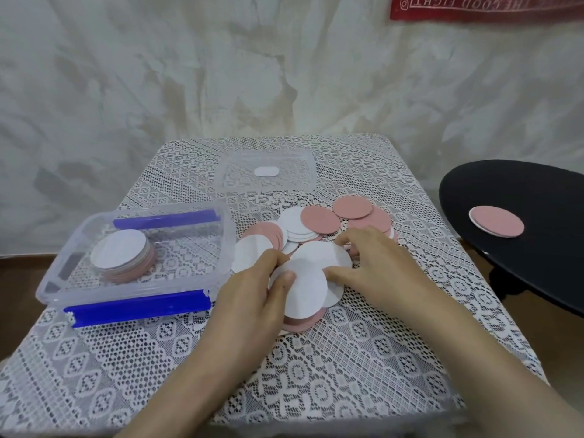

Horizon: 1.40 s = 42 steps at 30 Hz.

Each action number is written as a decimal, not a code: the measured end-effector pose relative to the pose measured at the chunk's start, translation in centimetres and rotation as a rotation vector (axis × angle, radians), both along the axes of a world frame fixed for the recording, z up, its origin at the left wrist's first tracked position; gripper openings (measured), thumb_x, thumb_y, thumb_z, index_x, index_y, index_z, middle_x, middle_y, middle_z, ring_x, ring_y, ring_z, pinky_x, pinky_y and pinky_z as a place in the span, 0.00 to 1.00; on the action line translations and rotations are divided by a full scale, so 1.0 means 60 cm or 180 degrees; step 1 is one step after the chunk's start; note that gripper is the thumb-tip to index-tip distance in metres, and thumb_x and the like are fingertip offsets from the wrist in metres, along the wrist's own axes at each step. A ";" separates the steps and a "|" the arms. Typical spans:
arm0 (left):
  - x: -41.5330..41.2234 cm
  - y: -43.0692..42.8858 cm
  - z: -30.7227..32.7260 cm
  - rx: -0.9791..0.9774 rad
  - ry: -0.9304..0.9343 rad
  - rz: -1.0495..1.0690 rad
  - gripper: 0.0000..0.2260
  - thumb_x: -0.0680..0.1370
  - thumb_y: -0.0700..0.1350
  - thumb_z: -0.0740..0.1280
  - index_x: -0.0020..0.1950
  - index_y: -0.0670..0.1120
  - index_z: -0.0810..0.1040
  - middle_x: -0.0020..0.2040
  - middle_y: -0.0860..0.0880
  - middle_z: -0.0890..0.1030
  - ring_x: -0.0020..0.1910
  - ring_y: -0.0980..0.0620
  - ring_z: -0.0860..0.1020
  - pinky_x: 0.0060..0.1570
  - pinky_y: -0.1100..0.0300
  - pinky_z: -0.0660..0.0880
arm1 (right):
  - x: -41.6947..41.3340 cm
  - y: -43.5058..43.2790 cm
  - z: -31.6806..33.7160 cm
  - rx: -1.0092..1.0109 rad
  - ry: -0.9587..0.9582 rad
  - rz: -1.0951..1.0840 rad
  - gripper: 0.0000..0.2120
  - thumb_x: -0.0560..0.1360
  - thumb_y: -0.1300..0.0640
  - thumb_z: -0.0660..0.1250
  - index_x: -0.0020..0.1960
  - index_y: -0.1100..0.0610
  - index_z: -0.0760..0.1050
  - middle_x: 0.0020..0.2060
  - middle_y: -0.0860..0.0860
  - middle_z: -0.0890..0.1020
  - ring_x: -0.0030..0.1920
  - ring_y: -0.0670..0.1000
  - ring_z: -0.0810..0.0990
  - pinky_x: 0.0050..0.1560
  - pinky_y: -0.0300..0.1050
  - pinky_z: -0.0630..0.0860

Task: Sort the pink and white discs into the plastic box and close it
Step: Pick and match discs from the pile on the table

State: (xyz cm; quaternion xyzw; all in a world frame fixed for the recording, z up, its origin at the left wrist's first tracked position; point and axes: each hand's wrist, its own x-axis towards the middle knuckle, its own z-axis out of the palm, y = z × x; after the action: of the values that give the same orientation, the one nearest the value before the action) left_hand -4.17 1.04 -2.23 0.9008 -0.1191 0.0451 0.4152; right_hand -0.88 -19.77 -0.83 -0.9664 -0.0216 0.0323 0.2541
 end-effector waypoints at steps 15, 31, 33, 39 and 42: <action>-0.008 0.002 0.007 -0.0245 -0.0129 0.0108 0.06 0.84 0.50 0.60 0.49 0.56 0.75 0.32 0.56 0.76 0.35 0.56 0.77 0.38 0.51 0.78 | -0.022 -0.022 -0.001 0.2194 -0.0412 -0.0075 0.09 0.83 0.58 0.63 0.51 0.47 0.80 0.33 0.54 0.80 0.30 0.51 0.76 0.32 0.47 0.74; -0.021 -0.011 0.018 -0.0929 0.0432 -0.0194 0.06 0.82 0.50 0.65 0.56 0.55 0.80 0.41 0.54 0.85 0.30 0.57 0.83 0.31 0.63 0.77 | -0.031 0.024 -0.029 0.1999 0.0069 0.0632 0.10 0.77 0.58 0.70 0.54 0.43 0.79 0.42 0.48 0.80 0.30 0.44 0.76 0.30 0.45 0.71; -0.013 -0.006 0.012 -0.0695 0.0285 -0.0116 0.05 0.82 0.48 0.66 0.56 0.56 0.79 0.42 0.53 0.85 0.32 0.56 0.83 0.34 0.56 0.80 | -0.023 0.026 -0.028 0.1887 0.0018 0.0683 0.11 0.78 0.59 0.69 0.54 0.44 0.80 0.41 0.46 0.80 0.30 0.43 0.77 0.31 0.43 0.71; 0.005 0.004 0.006 -0.0531 0.0243 0.0102 0.04 0.81 0.48 0.66 0.54 0.57 0.78 0.33 0.57 0.80 0.31 0.55 0.80 0.32 0.58 0.73 | 0.004 0.010 -0.017 0.0997 -0.0429 0.0294 0.09 0.82 0.53 0.64 0.58 0.44 0.79 0.39 0.42 0.81 0.36 0.41 0.78 0.41 0.45 0.74; 0.008 0.005 0.004 -0.0485 0.0227 0.0088 0.07 0.80 0.48 0.67 0.56 0.60 0.77 0.38 0.57 0.81 0.33 0.54 0.80 0.36 0.52 0.77 | 0.020 -0.002 -0.014 0.0103 -0.0337 0.0121 0.16 0.78 0.42 0.67 0.64 0.44 0.76 0.42 0.42 0.79 0.41 0.43 0.77 0.41 0.45 0.70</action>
State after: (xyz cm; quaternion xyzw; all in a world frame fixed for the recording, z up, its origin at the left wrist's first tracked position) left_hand -3.66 1.33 -2.00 0.8691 -0.0880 0.0276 0.4859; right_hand 0.35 -19.90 -1.66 -0.9619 -0.0539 -0.0143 0.2676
